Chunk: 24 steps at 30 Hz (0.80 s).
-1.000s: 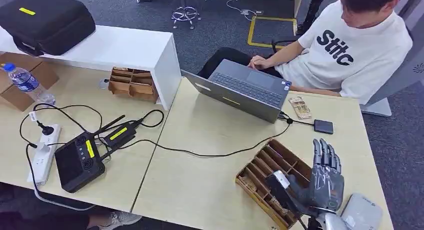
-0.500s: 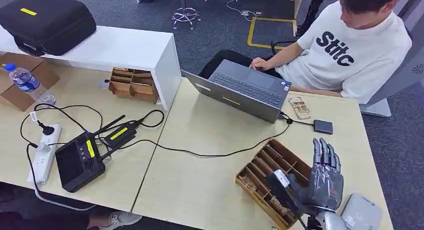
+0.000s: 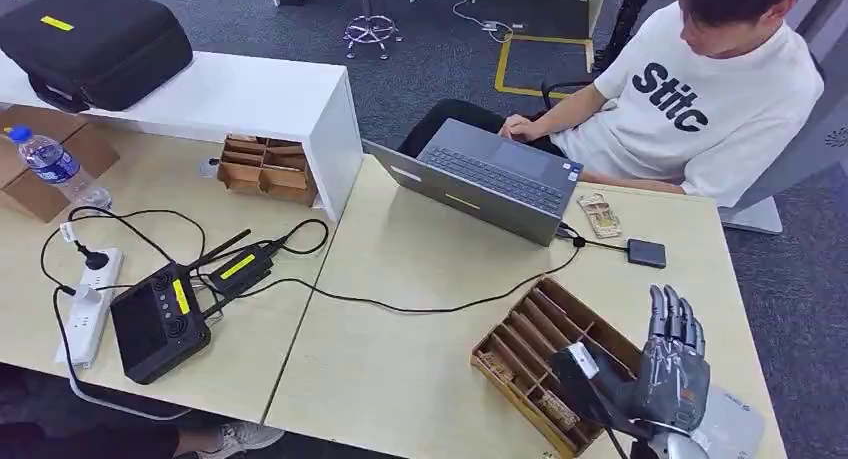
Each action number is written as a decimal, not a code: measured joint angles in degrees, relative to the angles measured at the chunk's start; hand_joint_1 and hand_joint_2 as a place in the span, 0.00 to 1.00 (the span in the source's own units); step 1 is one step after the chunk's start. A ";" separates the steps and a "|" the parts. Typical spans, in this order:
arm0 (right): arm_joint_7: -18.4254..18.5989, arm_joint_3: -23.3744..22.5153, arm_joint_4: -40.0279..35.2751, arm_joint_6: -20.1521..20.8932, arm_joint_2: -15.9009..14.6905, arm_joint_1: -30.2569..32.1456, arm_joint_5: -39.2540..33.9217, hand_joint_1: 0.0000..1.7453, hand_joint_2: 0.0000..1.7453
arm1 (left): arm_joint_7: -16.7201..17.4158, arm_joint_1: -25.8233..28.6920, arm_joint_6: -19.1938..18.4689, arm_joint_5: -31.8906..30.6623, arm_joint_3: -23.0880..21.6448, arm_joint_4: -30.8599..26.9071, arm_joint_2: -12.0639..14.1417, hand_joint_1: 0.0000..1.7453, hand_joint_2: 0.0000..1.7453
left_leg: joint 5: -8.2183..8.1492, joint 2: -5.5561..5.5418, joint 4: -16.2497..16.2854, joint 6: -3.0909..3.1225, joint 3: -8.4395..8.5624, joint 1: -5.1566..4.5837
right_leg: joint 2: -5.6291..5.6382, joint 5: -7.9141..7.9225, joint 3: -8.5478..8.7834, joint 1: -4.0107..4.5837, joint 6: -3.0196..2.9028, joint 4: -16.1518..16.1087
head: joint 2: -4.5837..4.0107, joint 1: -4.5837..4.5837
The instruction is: Pass the card to the sensor for recognition and then transmit it.
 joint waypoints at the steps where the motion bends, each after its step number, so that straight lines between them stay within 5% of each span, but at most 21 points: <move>1: 0.00 -0.07 0.00 0.00 0.00 0.04 0.00 0.00 1.00 | 0.00 0.00 0.00 0.00 0.02 0.00 0.00 0.00 1.00 | 0.00 0.00 0.00 0.00 0.00 0.00 | 0.00 0.00 0.00 0.00 0.00 0.00 | 0.00 0.00; 10: -1.27 -1.16 -0.48 0.22 0.87 0.52 0.74 0.01 1.00 | 0.00 0.00 0.02 0.00 0.02 0.00 0.00 0.00 1.00 | 0.00 0.01 0.00 0.00 -0.01 0.00 | 0.01 0.00 -0.01 0.00 0.00 0.00 | 0.00 -0.02; 11: -1.38 -1.22 -0.48 0.24 0.96 0.52 0.83 0.76 1.00 | 0.00 0.00 0.02 0.00 0.02 0.00 0.00 0.00 1.00 | 0.00 0.01 0.00 0.00 -0.01 0.00 | 0.01 0.00 -0.01 0.00 0.00 0.00 | 0.00 0.00; 12: -1.51 -1.29 -0.48 0.30 1.05 0.54 0.90 0.84 1.00 | 0.00 0.00 0.02 0.00 0.02 0.00 0.00 0.00 1.00 | 0.00 0.00 0.00 0.00 -0.01 0.00 | 0.01 0.00 -0.01 0.00 0.00 0.00 | 0.00 0.00; 24: -1.94 -1.51 -0.48 0.26 1.73 1.16 1.38 0.76 1.00 | 0.00 0.00 0.07 0.00 0.02 0.00 0.00 0.00 1.00 | 0.00 0.00 0.00 0.00 -0.02 0.00 | 0.00 0.00 -0.01 0.00 0.00 0.00 | 0.00 -0.02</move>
